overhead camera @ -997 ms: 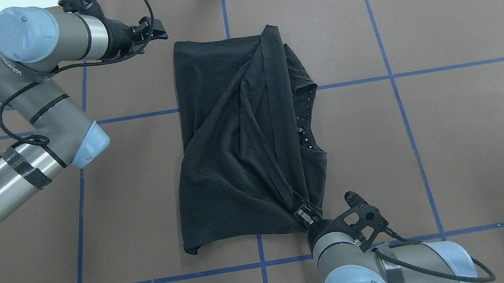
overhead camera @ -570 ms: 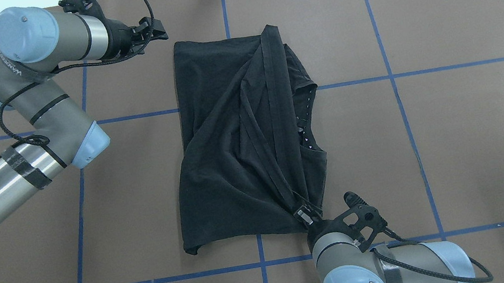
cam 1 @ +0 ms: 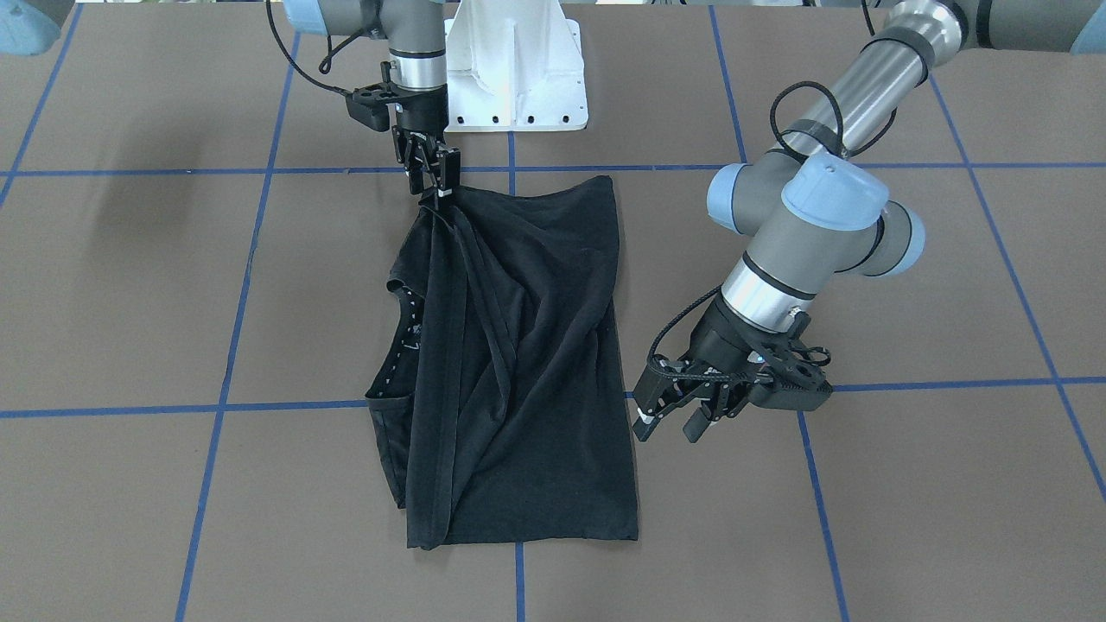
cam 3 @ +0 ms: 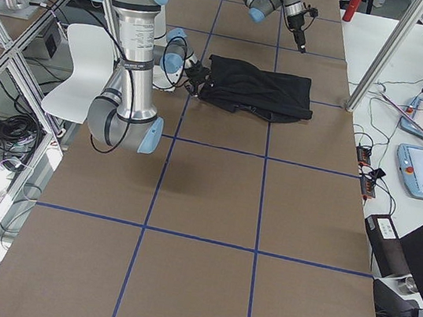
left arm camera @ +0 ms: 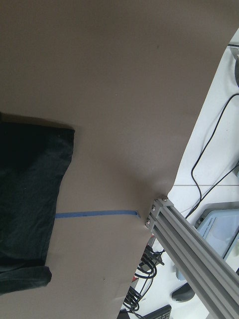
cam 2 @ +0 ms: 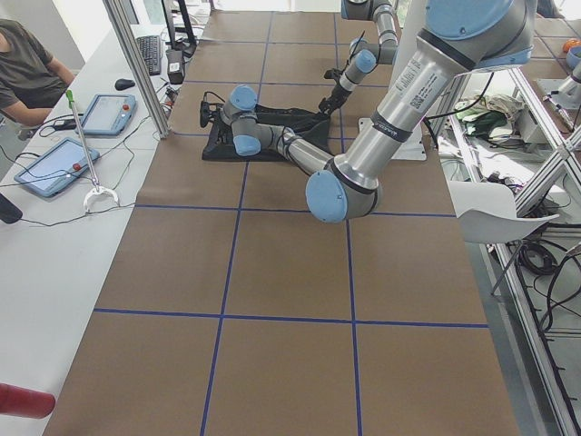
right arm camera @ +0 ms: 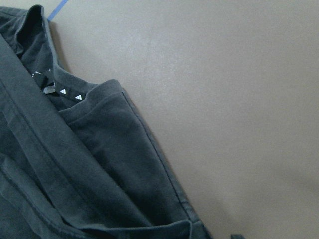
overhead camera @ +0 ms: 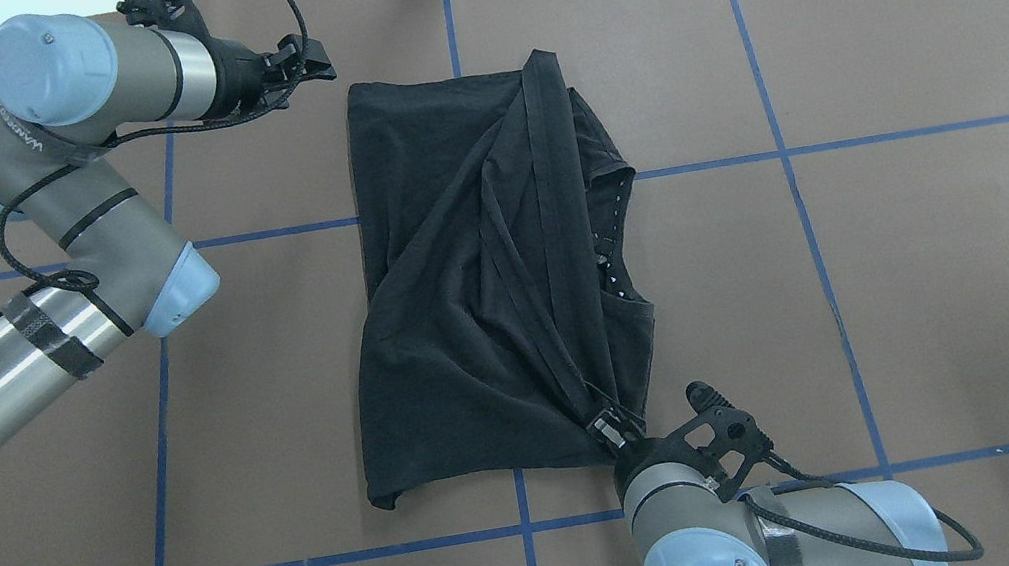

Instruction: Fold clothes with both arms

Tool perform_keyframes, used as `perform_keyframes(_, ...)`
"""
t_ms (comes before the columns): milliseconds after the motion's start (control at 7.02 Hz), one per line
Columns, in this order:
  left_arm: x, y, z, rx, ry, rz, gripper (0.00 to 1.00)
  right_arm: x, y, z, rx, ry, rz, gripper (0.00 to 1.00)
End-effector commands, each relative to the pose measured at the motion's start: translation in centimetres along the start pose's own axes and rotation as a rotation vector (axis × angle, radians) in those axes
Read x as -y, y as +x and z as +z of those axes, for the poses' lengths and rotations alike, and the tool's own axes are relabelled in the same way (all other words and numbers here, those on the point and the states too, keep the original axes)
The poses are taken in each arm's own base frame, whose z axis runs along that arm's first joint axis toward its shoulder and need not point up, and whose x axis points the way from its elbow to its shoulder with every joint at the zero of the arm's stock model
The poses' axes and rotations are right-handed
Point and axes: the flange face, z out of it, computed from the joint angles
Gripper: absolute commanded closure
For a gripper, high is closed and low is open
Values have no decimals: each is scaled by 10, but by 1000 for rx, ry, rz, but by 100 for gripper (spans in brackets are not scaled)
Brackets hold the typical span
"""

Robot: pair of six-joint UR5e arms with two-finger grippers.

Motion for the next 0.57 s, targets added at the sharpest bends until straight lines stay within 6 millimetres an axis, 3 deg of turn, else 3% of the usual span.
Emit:
perform_keyframes(0, -1, -7, -3, 1, -1, -1, 23, 0, 0, 0, -1, 0, -1, 27)
perform_keyframes(427, -6, -14, -10, -2, -2, 1, 23, -3, 1, 8, -9, 11, -9, 28)
